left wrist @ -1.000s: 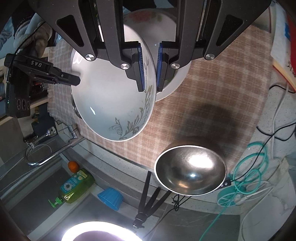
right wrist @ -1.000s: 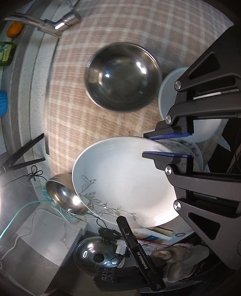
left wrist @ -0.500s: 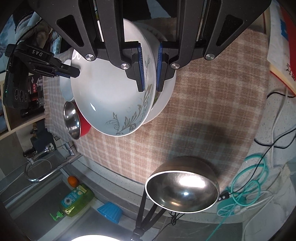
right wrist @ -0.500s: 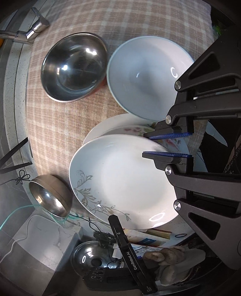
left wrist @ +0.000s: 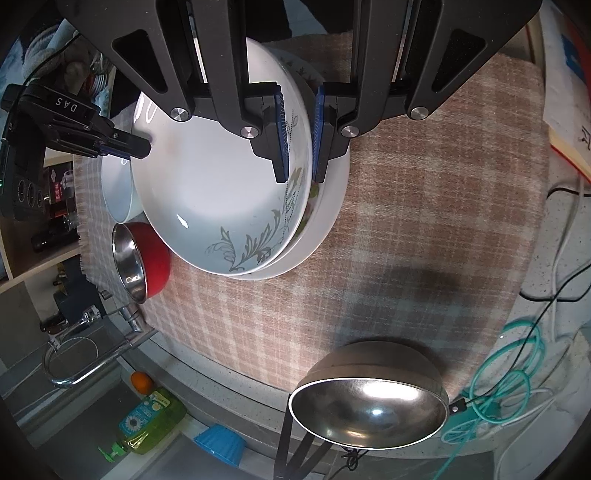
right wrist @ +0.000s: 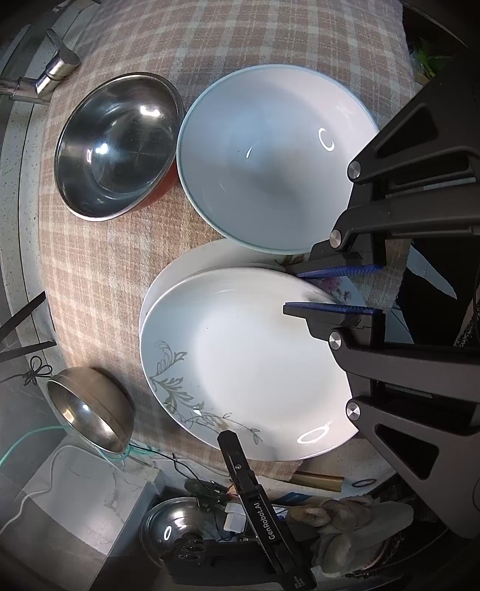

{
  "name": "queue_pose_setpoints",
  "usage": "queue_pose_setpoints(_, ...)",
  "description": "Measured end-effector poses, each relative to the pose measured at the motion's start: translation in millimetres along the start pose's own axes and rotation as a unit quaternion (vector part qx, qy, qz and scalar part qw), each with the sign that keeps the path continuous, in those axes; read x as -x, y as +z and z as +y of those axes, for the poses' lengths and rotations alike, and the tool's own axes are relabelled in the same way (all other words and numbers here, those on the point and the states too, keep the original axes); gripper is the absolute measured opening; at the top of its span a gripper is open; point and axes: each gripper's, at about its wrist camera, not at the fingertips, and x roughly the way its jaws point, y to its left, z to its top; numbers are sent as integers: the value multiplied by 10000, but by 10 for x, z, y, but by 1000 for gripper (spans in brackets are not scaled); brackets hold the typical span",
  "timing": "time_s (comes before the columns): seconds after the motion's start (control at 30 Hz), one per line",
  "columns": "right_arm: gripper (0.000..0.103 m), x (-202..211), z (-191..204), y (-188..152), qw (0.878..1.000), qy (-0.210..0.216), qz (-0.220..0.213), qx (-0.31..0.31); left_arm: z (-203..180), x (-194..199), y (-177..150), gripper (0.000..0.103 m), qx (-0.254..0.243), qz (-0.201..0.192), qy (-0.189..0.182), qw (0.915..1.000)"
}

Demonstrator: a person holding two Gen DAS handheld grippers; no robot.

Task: Organize plates and bowls
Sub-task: 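Lower the leaf-pattern plate onto the rose plate stack with the left gripper, then open the left gripper and release the leaf-pattern plate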

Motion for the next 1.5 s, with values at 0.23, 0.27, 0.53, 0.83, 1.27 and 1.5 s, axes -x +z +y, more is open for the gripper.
queue_pose_setpoints(0.23, 15, -27, 71, -4, 9997, -192, 24, 170, -21, -2, 5, 10, -89, -80, 74, 9999)
queue_pose_setpoints(0.27, 15, -30, 76, -5, 9996, -212, 29, 187, -20, -4, 5, 10, -93, -69, 65, 9999)
queue_pose_setpoints(0.53, 24, -66, 171, -1, 9978, -485, 10, 450, -10, -11, 18, 10, -84, -68, 76, 9999)
queue_pose_setpoints(0.83, 36, -68, 283, 2, 9955, -643, 21, 695, -50, 7, 23, 11, -208, -93, 256, 9994)
queue_pose_setpoints(1.27, 44, 52, 256, 29, 9987, -324, -75, 386, 26, 169, 65, 14, -206, -207, 94, 9995)
queue_pose_setpoints(1.5, 45, 260, 291, 71, 9989, -130, -357, 285, 149, 280, 91, 14, -55, -313, -8, 9995)
